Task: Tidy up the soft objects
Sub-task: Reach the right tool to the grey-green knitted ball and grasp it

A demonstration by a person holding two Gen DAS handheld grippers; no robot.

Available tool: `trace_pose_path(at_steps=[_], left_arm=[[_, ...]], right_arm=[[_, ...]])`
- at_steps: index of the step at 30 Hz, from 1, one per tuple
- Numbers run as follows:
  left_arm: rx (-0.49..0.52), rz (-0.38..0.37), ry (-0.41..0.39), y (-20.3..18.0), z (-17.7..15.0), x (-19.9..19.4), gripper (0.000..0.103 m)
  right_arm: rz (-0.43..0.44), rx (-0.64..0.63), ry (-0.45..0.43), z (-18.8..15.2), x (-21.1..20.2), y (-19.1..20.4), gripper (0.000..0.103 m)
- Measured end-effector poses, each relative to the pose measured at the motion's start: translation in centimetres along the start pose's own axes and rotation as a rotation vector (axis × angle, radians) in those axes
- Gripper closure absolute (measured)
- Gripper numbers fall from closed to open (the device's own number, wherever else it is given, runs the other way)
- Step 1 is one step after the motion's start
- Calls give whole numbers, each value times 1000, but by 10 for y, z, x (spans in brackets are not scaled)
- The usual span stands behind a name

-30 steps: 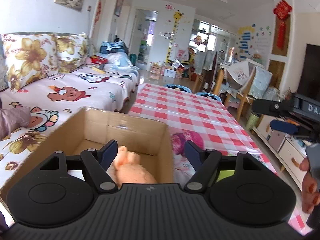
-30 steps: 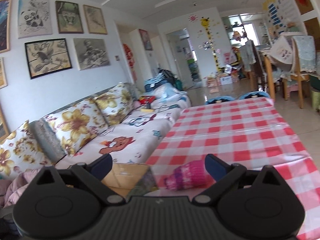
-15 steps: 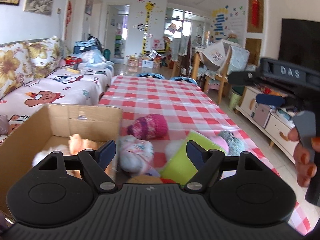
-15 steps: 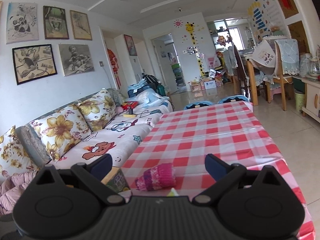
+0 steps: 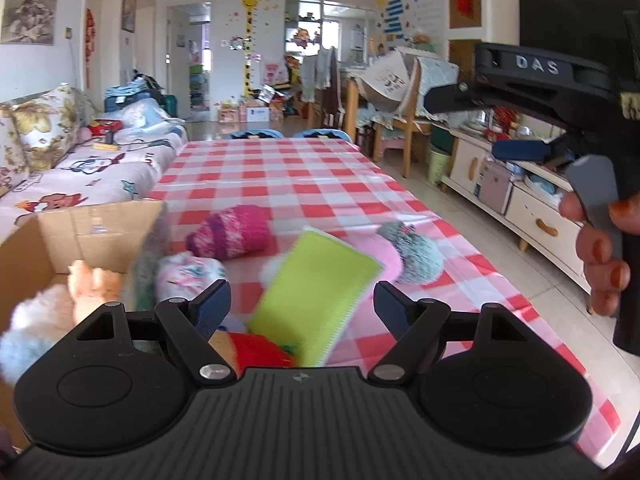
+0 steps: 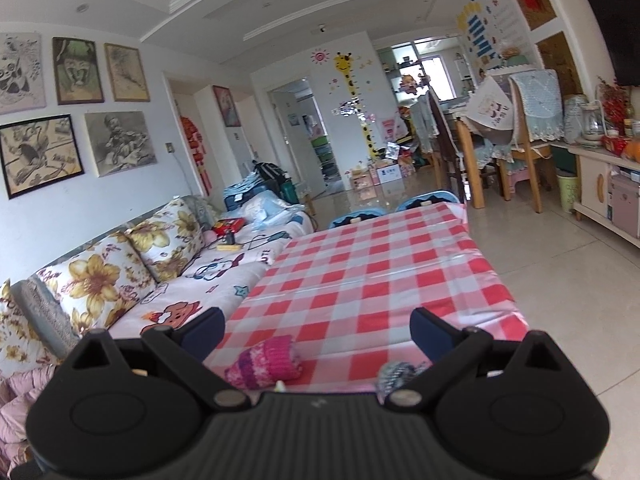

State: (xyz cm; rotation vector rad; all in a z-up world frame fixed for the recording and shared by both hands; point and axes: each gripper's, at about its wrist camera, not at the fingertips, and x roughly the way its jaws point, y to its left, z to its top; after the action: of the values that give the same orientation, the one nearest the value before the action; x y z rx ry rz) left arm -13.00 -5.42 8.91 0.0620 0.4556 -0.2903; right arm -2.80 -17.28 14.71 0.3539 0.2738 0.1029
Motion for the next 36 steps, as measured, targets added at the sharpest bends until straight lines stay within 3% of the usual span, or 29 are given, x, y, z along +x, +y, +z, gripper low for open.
trace_pose_path(at_steps=[9,18,28,36], left_arm=[[107,15,32,-25,-10,28,5],[141,97,85,-29,-17,84,5],[179,215,91,-23,-14,129,5],[180,243,93,-18,-9,145,12]], right_arm=[[-83,39,14,-3,5,-34,4],[-180,84,127,-17,43,-59,4],[-169,113,258,-47,92,-76,3],[-172,137,319,-61,116,-85,3]])
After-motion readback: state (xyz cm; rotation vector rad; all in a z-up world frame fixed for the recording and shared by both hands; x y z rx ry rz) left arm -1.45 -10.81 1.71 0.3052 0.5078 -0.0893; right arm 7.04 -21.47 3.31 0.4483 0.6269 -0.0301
